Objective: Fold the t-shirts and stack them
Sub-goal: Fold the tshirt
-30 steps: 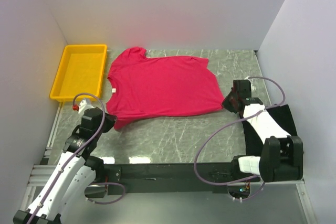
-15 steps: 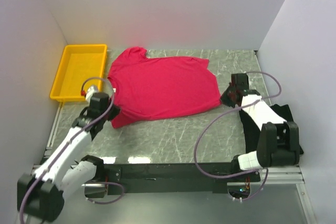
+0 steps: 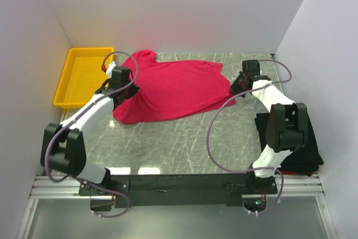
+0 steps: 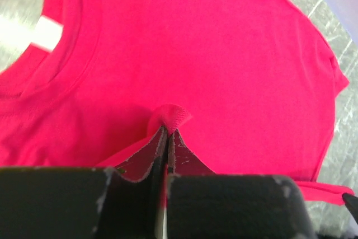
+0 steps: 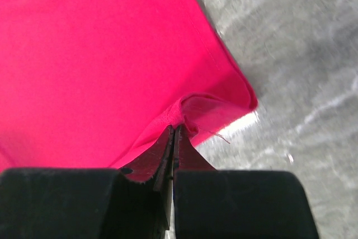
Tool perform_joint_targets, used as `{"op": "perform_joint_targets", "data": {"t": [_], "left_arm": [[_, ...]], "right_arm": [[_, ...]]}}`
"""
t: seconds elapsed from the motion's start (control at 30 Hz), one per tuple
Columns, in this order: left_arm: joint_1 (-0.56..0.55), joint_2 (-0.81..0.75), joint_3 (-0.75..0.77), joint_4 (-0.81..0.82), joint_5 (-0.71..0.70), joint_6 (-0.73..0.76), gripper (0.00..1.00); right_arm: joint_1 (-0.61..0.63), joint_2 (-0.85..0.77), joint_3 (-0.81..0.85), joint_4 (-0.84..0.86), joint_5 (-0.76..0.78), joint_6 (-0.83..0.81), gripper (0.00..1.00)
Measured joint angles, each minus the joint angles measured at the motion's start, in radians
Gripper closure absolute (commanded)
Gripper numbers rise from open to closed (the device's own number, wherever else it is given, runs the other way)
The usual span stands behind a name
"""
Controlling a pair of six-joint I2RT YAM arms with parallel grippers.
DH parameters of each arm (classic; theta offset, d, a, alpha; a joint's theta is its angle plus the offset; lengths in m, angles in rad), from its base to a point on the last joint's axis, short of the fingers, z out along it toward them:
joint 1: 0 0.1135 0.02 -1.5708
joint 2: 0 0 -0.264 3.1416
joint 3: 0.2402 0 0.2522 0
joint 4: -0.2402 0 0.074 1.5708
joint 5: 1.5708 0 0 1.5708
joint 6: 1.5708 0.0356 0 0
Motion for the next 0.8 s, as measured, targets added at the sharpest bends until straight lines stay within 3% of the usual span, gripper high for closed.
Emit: {"op": "perform_joint_targets", "data": {"t": [0.27,0.8], "left_arm": [[0.011,0.127,0.161,-0.017,-0.029,0.027,0.95],[0.087,0.18,0.212,-0.045,-0.05,0.036,0.96]], "right_arm": [[-0.018,0.087,0.053,-0.002,-0.01,0.0,1.0],[-0.039,0.157,0.072,0.008,-0.029,0.0,1.0]]}}
